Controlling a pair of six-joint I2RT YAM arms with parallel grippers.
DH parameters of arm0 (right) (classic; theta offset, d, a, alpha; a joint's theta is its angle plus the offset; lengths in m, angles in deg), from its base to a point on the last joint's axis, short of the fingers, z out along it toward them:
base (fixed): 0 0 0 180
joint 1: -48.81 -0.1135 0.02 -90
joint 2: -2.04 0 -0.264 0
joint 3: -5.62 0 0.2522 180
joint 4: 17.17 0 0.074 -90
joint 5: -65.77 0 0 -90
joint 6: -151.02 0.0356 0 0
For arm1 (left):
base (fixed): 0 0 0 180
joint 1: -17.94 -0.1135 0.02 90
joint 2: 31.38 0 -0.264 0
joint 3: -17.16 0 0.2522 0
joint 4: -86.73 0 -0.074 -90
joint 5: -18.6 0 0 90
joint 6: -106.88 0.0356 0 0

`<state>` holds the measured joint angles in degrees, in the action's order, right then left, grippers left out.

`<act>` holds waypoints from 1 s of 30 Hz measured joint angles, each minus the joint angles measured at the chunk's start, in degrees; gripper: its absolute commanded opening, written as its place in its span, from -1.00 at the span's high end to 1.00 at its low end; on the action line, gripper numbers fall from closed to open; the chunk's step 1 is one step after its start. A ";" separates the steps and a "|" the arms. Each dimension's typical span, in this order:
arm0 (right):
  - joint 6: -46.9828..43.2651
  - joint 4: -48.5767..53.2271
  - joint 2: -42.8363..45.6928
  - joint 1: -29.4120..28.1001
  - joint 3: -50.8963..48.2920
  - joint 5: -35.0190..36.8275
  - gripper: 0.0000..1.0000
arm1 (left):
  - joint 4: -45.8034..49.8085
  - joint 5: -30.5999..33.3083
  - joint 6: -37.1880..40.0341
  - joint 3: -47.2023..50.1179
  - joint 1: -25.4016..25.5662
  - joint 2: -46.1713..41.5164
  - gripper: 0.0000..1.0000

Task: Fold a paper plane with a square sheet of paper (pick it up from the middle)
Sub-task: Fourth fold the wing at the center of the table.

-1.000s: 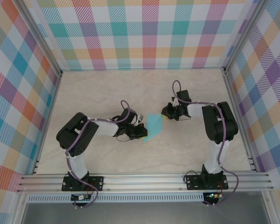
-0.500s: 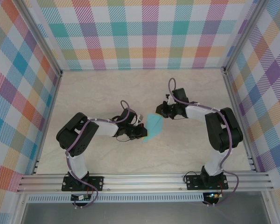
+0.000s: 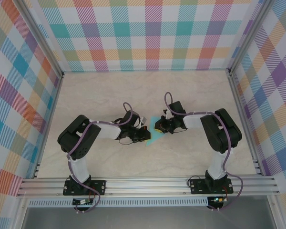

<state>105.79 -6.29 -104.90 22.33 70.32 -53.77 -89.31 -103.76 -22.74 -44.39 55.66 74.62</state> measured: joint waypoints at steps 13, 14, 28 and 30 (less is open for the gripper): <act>-1.14 0.66 0.39 -0.22 0.02 1.46 0.84 | 4.20 -0.09 0.00 -2.58 0.02 -0.09 0.92; -1.31 0.74 0.39 -0.22 0.07 1.46 0.84 | 5.73 0.02 0.00 -3.39 0.02 -0.02 0.92; -1.77 0.72 0.37 -0.22 0.07 1.46 0.83 | 12.09 -0.20 0.00 -11.39 -0.09 4.63 0.81; -1.77 0.72 0.37 -0.22 0.07 1.46 0.83 | 11.82 -0.66 0.00 -11.39 -0.09 4.81 0.80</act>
<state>104.02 -5.57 -104.52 22.12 70.39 -52.31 -77.49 -104.42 -22.74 -55.78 55.57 79.42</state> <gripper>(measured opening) 0.085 0.097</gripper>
